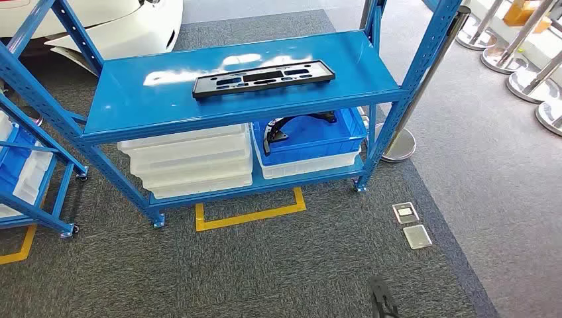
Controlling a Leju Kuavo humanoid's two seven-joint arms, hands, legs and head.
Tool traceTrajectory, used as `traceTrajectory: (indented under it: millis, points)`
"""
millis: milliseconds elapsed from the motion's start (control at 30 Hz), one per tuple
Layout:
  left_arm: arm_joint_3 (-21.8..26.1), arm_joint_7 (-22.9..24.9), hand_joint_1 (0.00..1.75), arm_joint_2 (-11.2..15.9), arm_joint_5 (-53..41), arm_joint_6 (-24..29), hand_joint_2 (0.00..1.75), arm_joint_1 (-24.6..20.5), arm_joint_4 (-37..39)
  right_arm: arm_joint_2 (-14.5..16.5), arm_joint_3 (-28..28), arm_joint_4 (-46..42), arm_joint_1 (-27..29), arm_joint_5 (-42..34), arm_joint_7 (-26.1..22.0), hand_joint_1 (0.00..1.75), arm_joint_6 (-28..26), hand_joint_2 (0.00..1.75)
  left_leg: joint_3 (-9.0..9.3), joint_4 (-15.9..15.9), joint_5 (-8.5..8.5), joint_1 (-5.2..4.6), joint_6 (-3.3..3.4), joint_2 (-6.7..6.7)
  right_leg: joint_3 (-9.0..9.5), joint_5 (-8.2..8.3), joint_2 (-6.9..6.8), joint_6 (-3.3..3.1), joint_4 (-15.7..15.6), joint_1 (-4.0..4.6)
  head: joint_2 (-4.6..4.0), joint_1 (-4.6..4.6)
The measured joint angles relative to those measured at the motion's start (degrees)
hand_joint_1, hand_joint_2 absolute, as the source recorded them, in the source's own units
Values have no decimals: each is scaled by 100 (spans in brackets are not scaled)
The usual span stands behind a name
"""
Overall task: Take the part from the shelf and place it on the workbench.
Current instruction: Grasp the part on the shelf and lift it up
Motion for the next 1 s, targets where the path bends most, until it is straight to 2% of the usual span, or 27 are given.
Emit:
traceTrajectory:
  millis: [100,233,367,467,767,1000]
  points:
    - [-89,2,0,0,28,16,0,-14,5,-190,8,-190,-391,493,186,0,-42,0,-3,2,7,-1,5,0,0,8,-1,6,1,-2,0,2]
    - [-309,70,0,0,27,-14,0,-39,26,-437,23,-682,-1409,2005,472,0,155,0,-25,4,31,-1,3,11,-30,34,12,9,5,-4,0,2]
    - [-490,97,0,0,57,-33,0,-71,40,-492,32,-1142,-2267,3165,723,0,415,0,-35,5,51,5,-3,-6,-42,48,-3,9,3,5,0,-13]
    - [-621,108,0,0,93,-35,0,-72,46,-497,10,-1502,-2438,3617,782,0,503,0,-48,5,55,11,-4,-38,-41,47,-40,8,4,9,0,-8]
    - [-902,162,0,0,151,39,0,-90,66,-504,-125,-2198,-2684,4706,1115,0,807,0,-64,3,56,11,-4,-36,-52,47,-41,8,5,9,0,-5]
    - [-1088,192,0,0,203,100,0,-115,89,-472,-138,-2728,-3293,5777,1635,0,1177,0,-66,5,61,11,-5,-36,-55,48,-42,8,6,9,0,-2]
